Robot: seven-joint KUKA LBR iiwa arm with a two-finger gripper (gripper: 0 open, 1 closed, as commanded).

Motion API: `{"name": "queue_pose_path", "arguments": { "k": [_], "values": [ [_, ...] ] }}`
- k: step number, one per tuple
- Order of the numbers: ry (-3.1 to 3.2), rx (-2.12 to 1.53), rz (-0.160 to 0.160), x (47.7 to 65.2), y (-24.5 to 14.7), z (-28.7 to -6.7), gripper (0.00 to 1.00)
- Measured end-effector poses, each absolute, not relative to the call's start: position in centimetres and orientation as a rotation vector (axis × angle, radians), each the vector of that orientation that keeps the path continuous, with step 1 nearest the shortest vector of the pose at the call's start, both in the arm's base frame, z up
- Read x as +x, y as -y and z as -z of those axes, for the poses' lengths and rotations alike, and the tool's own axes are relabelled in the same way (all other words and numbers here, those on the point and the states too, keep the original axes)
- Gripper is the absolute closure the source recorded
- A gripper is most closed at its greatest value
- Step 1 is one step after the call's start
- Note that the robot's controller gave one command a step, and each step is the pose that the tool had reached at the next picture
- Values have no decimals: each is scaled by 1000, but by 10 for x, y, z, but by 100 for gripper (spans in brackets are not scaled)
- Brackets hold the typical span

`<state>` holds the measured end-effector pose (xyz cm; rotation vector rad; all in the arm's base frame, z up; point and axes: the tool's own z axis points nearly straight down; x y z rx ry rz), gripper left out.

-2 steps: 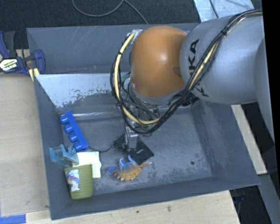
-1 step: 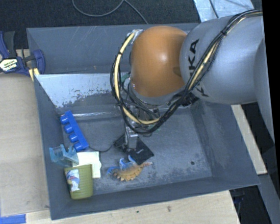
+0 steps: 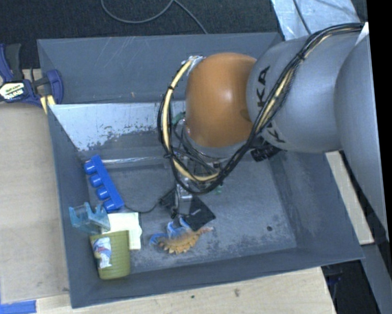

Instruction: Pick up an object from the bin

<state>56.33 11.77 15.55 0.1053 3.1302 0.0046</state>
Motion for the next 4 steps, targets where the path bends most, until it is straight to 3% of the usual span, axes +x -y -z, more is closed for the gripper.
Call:
{"name": "queue_pose_path", "arguments": {
  "k": [1, 2, 3, 4],
  "values": [
    [-3112, 394, -3, 559, -112, -115, 0],
    [-3114, 392, -2, 564, -107, -99, 0],
    [-3135, -89, -1, 565, -108, -97, 0],
    [-3127, -276, -1, 566, -98, -81, 100]
  ]
}}
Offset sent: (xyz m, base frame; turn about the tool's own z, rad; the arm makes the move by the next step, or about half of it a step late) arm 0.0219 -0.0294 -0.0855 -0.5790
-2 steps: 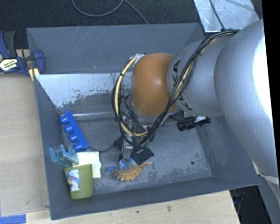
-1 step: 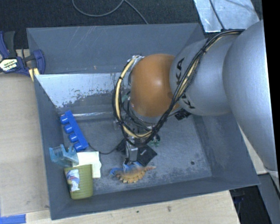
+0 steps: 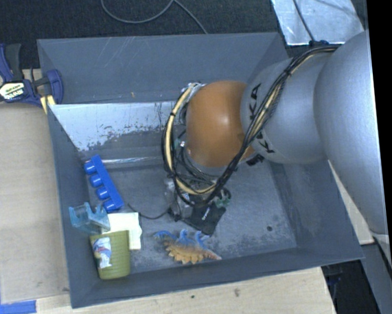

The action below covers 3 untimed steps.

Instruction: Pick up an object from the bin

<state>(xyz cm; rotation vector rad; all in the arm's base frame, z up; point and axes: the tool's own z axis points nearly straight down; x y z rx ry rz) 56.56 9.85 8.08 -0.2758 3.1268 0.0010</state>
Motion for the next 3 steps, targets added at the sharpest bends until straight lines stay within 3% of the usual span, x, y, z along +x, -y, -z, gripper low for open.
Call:
{"name": "queue_pose_path", "arguments": {
  "k": [1, 2, 3],
  "values": [
    [-3127, -275, -1, 566, -98, -81, 100],
    [-3134, -236, -1, 567, -104, -125, 100],
    [-3133, -207, -2, 564, -105, -186, 100]
  ]
}}
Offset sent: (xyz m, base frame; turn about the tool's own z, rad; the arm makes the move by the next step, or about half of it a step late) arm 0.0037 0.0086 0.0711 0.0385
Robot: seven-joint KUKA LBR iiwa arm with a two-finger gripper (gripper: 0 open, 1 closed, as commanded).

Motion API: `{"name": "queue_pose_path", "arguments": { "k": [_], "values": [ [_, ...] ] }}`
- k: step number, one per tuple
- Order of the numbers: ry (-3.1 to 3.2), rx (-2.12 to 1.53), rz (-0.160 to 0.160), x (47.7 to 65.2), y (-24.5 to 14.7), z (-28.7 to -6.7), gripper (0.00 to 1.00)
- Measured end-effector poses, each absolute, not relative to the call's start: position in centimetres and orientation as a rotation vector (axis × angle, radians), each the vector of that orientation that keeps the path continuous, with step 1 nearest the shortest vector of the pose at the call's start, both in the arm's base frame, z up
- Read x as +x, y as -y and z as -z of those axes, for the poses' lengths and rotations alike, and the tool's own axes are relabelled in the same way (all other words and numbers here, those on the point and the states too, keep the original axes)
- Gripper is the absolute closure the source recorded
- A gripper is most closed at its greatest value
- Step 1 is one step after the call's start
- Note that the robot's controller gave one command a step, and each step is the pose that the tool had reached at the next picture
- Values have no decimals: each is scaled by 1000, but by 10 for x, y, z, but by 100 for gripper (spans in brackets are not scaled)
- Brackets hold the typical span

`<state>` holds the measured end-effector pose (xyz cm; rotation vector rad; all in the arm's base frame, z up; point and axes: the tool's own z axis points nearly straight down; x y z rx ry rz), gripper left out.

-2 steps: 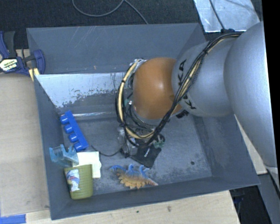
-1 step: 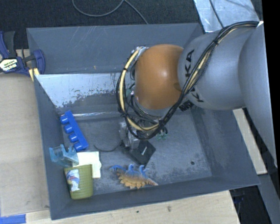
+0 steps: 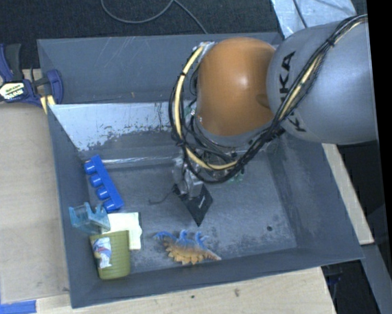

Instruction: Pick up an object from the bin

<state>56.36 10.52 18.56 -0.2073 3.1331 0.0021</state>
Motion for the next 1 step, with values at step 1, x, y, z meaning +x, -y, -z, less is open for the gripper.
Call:
{"name": "queue_pose_path", "arguments": {
  "k": [1],
  "values": [
    [-3134, -201, -1, 559, -101, -247, 100]
  ]
}}
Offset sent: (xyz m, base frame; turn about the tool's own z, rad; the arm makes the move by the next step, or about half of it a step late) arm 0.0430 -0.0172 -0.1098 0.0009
